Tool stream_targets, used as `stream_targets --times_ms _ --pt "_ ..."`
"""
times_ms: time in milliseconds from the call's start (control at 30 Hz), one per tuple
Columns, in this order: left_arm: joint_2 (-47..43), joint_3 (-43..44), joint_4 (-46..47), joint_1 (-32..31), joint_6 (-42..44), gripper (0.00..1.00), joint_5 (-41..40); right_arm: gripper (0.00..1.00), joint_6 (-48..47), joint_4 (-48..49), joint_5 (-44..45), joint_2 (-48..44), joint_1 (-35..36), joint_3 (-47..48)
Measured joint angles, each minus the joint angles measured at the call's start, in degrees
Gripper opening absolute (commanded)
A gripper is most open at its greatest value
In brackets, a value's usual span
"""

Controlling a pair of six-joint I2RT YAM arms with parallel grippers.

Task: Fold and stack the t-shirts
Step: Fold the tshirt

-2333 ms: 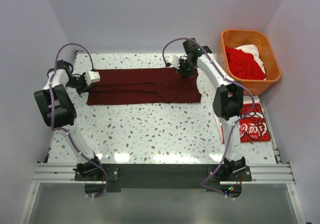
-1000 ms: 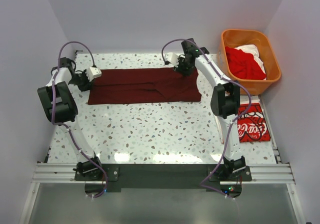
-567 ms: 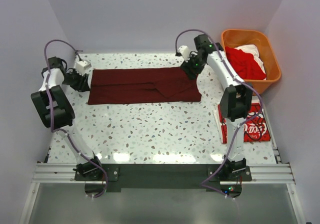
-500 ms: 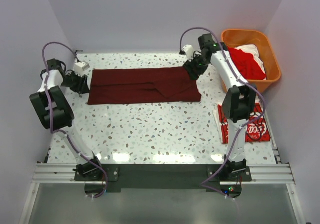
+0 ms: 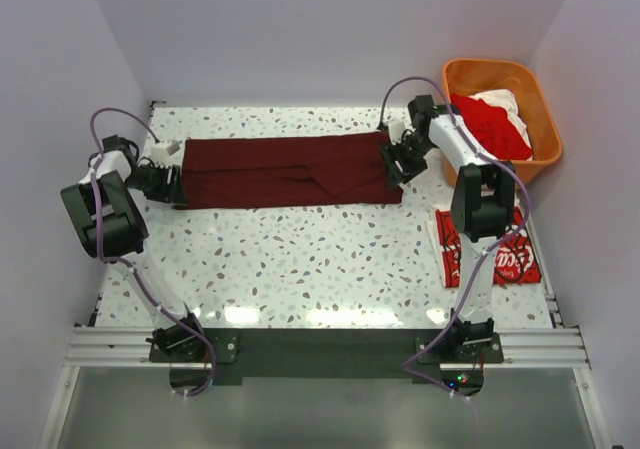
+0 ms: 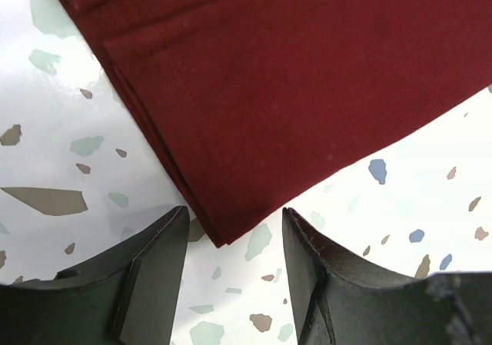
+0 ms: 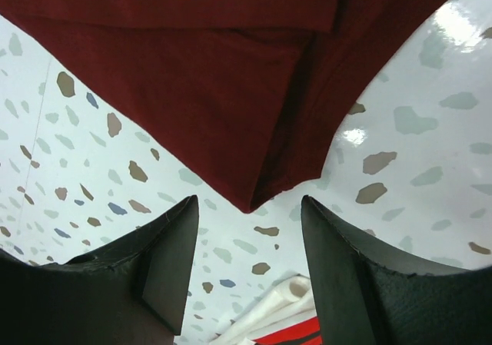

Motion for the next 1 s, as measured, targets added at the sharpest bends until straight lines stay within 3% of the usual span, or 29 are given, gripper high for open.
stream_targets --times_ms 233,333,467,600,633,767,1000 --pt "0.7 -0.7 0.9 0.0 -1.1 0.57 -1.3 0.58 1.5 1.4 -1.0 1.3 0.0 -2.7" --pt "0.7 -0.7 1.1 0.0 -1.6 0.56 -1.3 0.53 1.6 2.1 -0.8 1.5 0.0 -3.8" --pt "0.7 -0.9 1.8 0.0 -1.8 0.41 -1.7 0.34 1.8 2.7 -0.6 2.4 0.0 -4.2" --pt "1.0 -1.0 2.3 0.0 -2.2 0.21 -2.5 0.02 1.6 3.0 0.4 3.5 0.1 -4.3" --pt "1.2 -0.9 2.4 0.0 -2.2 0.17 -2.6 0.00 1.3 3.1 0.9 3.8 0.1 -4.3" --pt "1.5 -0.6 2.1 0.0 -2.2 0.00 -3.6 0.00 1.3 2.8 3.7 5.2 0.2 -3.0" --pt "-0.2 -3.3 3.0 0.0 -3.2 0.00 -4.7 0.00 -0.8 3.4 10.3 5.8 1.7 -1.3"
